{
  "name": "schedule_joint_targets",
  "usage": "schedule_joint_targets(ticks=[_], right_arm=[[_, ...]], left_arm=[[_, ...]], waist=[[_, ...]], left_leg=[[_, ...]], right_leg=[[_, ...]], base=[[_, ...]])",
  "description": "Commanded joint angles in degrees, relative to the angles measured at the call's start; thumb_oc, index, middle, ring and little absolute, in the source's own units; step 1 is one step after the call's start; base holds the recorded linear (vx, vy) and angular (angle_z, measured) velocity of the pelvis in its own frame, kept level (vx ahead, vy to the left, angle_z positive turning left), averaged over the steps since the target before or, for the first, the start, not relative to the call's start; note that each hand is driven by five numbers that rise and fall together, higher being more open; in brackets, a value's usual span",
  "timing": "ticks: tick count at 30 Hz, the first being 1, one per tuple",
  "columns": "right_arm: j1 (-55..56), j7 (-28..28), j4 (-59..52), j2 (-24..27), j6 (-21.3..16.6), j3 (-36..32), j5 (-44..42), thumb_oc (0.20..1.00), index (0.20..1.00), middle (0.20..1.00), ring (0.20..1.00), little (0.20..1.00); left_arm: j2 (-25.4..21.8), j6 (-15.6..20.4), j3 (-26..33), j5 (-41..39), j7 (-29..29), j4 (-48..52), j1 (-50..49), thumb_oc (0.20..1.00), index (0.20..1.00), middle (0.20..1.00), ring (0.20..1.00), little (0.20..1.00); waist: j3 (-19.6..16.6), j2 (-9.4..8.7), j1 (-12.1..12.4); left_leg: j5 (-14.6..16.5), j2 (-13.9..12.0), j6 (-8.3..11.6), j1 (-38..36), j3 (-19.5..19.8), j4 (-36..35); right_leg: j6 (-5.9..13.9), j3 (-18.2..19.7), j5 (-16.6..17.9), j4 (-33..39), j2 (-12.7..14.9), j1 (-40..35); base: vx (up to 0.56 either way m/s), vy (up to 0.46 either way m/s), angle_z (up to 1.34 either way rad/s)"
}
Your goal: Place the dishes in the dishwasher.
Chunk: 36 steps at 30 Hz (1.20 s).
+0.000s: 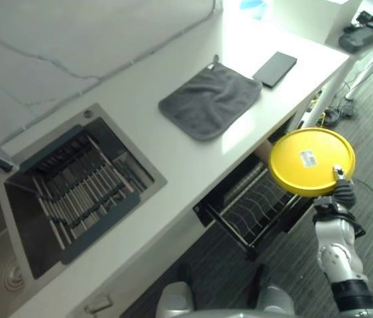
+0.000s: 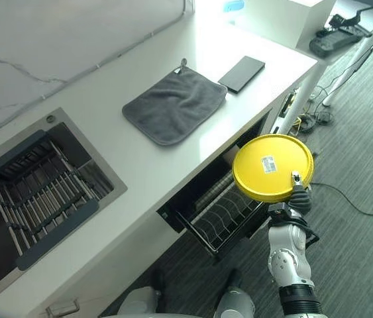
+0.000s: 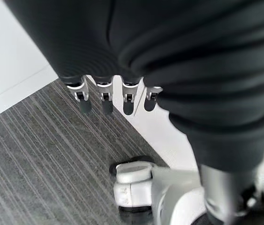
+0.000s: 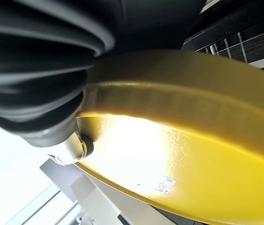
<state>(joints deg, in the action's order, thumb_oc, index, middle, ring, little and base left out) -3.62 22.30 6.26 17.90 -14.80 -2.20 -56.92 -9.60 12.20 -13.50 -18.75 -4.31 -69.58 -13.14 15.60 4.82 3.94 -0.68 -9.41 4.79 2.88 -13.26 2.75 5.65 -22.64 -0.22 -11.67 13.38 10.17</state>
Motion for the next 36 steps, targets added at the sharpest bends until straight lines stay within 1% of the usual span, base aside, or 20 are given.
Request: schedule_joint_targets(ticks=[1, 2, 3, 6, 7, 8, 9, 12, 14, 16, 18, 21, 26, 29, 32, 36], right_arm=[[-3.29, -2.99, -6.78, -1.0, -3.26, 1.32, 3.46, 0.2, 0.2, 0.2, 0.2, 0.2], [-3.41, -2.97, -6.69, -1.17, -3.39, 1.85, 3.71, 0.2, 0.2, 0.2, 0.2, 0.2], [-3.67, -2.93, -6.29, -1.56, -3.43, 3.26, 4.27, 0.2, 0.2, 0.2, 0.2, 0.2], [-4.33, -2.16, -5.98, -1.89, -3.22, 5.66, 5.23, 0.2, 0.2, 0.2, 0.2, 0.2], [-4.59, -1.77, -5.61, -1.98, -2.98, 6.53, 5.65, 0.2, 0.2, 0.2, 0.2, 0.2], [-4.76, -1.76, -5.28, -2.06, -2.95, 6.8, 5.82, 0.2, 0.2, 0.2, 0.2, 0.2], [-5.3, -1.65, -4.47, -2.36, -2.41, 7.66, 6.12, 0.2, 0.2, 0.2, 0.2, 0.2], [-5.82, -1.61, -3.45, -2.61, -2.11, 8.59, 6.28, 0.2, 0.2, 0.2, 0.2, 0.2], [-7.27, -1.26, -2.01, -2.94, -2.07, 9.54, 6.05, 0.2, 0.2, 0.2, 0.2, 0.2], [-8.45, -1.37, -0.81, -2.93, -2.04, 9.98, 5.95, 0.2, 0.2, 0.2, 0.2, 0.2], [-9.34, -1.09, -0.55, -3.05, -1.66, 10.66, 6.45, 0.2, 0.2, 0.2, 0.2, 0.2], [-11.55, -0.77, 0.36, -3.18, -0.97, 11.65, 7.22, 0.2, 0.2, 0.2, 0.2, 0.2], [-15.05, 0.07, 1.64, -2.56, 0.0, 12.73, 7.69, 0.2, 0.2, 0.2, 0.2, 0.2], [-17.37, 0.47, 2.68, -1.91, 0.73, 12.46, 7.87, 0.2, 0.2, 0.2, 0.2, 0.2], [-19.75, 1.23, 3.6, -1.2, 1.4, 12.58, 7.82, 0.2, 0.2, 0.2, 0.2, 0.2], [-22.88, 1.82, 5.57, -0.49, 2.68, 13.01, 8.29, 0.2, 0.2, 0.2, 0.2, 0.2]], left_arm=[[-2.71, -0.45, 0.37, -0.3, -1.06, 1.56, 1.23, 1.0, 1.0, 1.0, 1.0, 1.0], [-2.7, 0.02, 0.07, 0.35, -1.45, 1.88, 1.32, 1.0, 1.0, 1.0, 1.0, 1.0], [-2.68, 1.43, -0.53, -1.16, -2.25, 2.45, 1.35, 1.0, 1.0, 1.0, 1.0, 1.0], [-2.93, 1.77, 0.05, -3.63, -2.27, 3.65, 2.95, 1.0, 1.0, 1.0, 1.0, 1.0], [-3.01, 2.41, 0.16, -5.1, -2.29, 4.32, 3.83, 1.0, 1.0, 1.0, 1.0, 1.0], [-2.99, 2.35, 0.34, -5.29, -2.36, 4.81, 4.24, 1.0, 1.0, 1.0, 1.0, 1.0], [-3.06, 3.39, 0.37, -5.13, -2.42, 6.13, 5.43, 1.0, 1.0, 1.0, 1.0, 1.0], [-3.3, 4.74, 0.03, -5.19, -2.37, 8.0, 6.88, 1.0, 1.0, 1.0, 1.0, 1.0], [-3.87, 4.47, -1.25, -4.68, -2.6, 10.4, 9.49, 1.0, 1.0, 1.0, 1.0, 1.0], [-4.14, 5.18, -2.88, -4.03, -3.49, 11.89, 11.22, 1.0, 1.0, 1.0, 1.0, 1.0], [-4.48, 4.79, -3.69, -5.27, -3.38, 12.9, 12.55, 1.0, 1.0, 1.0, 1.0, 1.0], [-4.81, 5.38, -5.08, -3.7, -3.67, 13.83, 14.81, 1.0, 1.0, 1.0, 1.0, 1.0], [-5.53, 6.2, -8.61, -1.32, -0.69, 16.52, 17.15, 1.0, 1.0, 1.0, 1.0, 1.0], [-6.27, 6.26, -11.88, 2.34, 1.19, 19.14, 18.1, 1.0, 1.0, 1.0, 1.0, 1.0], [-7.4, 6.05, -15.37, 3.72, 0.97, 21.72, 19.41, 1.0, 1.0, 1.0, 1.0, 1.0], [-8.41, 5.53, -18.4, 5.52, 0.74, 23.9, 21.69, 1.0, 1.0, 1.0, 1.0, 1.0]], waist=[[3.13, -1.73, -0.48], [3.48, -1.58, -0.45], [4.18, -1.25, -0.4], [4.79, -0.95, -0.63], [4.98, -0.9, -0.74], [5.04, -0.83, -0.76], [5.25, -0.78, -0.8], [5.43, -0.82, -0.74], [5.77, -0.86, -0.69], [6.2, -0.89, -0.52], [6.59, -0.86, -0.54], [7.31, -1.04, -0.45], [8.39, -1.05, 0.06], [8.94, -0.88, 0.38], [9.53, -0.73, 0.56], [10.23, -0.51, 0.78]], left_leg=[[-7.92, -0.01, 1.18, 4.69, 4.79, 0.39], [-8.0, 0.07, 1.18, 4.88, 4.92, 0.49], [-8.21, 0.29, 1.16, 5.12, 5.23, 0.56], [-8.11, 0.65, 1.02, 5.43, 5.29, 0.47], [-8.02, 0.8, 0.97, 5.48, 5.32, 0.39], [-8.04, 0.84, 0.95, 5.49, 5.32, 0.32], [-8.1, 0.94, 0.91, 5.8, 5.39, 0.32], [-7.96, 1.11, 0.8, 6.13, 5.48, 0.26], [-7.77, 1.29, 0.58, 6.63, 5.46, 0.02], [-7.82, 1.38, 0.46, 7.16, 5.47, -0.14], [-7.84, 1.45, 0.4, 7.57, 5.34, -0.11], [-7.76, 1.53, 0.23, 8.18, 4.96, 0.15], [-7.71, 1.91, -0.15, 9.16, 4.48, 0.51], [-7.85, 1.98, -0.29, 9.43, 3.95, 0.18], [-8.21, 2.1, -0.47, 9.88, 3.3, -0.35], [-8.58, 2.19, -0.64, 10.43, 2.78, -0.88]], right_leg=[[-3.09, 1.09, -3.89, -2.33, -2.07, -5.58], [-3.12, 1.2, -3.91, -2.52, -2.04, -5.34], [-3.22, 1.5, -3.98, -2.87, -2.01, -4.9], [-3.22, 2.05, -4.22, -3.8, -1.84, -3.91], [-3.21, 2.26, -4.31, -4.19, -1.84, -3.56], [-3.24, 2.31, -4.37, -4.31, -1.88, -3.47], [-3.35, 2.53, -4.49, -4.83, -1.98, -2.96], [-3.39, 2.66, -4.55, -5.25, -2.0, -2.46], [-3.39, 2.82, -4.56, -5.96, -2.09, -1.38], [-3.37, 2.79, -4.55, -6.43, -2.2, -0.58], [-3.28, 2.84, -4.53, -6.88, -2.18, 0.1], [-3.24, 2.74, -4.47, -7.55, -2.22, 1.01], [-3.06, 2.58, -4.27, -8.37, -2.1, 2.03], [-2.9, 2.15, -4.25, -8.56, -1.87, 2.19], [-2.66, 1.67, -4.23, -8.99, -1.61, 2.67], [-2.5, 1.34, -4.32, -9.54, -1.27, 3.19]], base=[[-0.09, -0.001, 0.0], [-0.08, 0.017, 0.01], [-0.04, 0.024, 0.0], [-0.03, 0.054, -0.03], [-0.01, 0.032, -0.03], [-0.01, 0.04, 0.0], [0.0, 0.0, 0.0], [-0.01, 0.005, 0.0], [-0.05, 0.012, 0.01], [-0.06, 0.005, -0.01], [-0.06, 0.019, 0.01], [-0.05, 0.01, 0.0], [-0.04, 0.007, 0.01], [-0.04, 0.003, 0.01], [-0.05, 0.0, 0.07], [-0.04, 0.006, 0.17]])
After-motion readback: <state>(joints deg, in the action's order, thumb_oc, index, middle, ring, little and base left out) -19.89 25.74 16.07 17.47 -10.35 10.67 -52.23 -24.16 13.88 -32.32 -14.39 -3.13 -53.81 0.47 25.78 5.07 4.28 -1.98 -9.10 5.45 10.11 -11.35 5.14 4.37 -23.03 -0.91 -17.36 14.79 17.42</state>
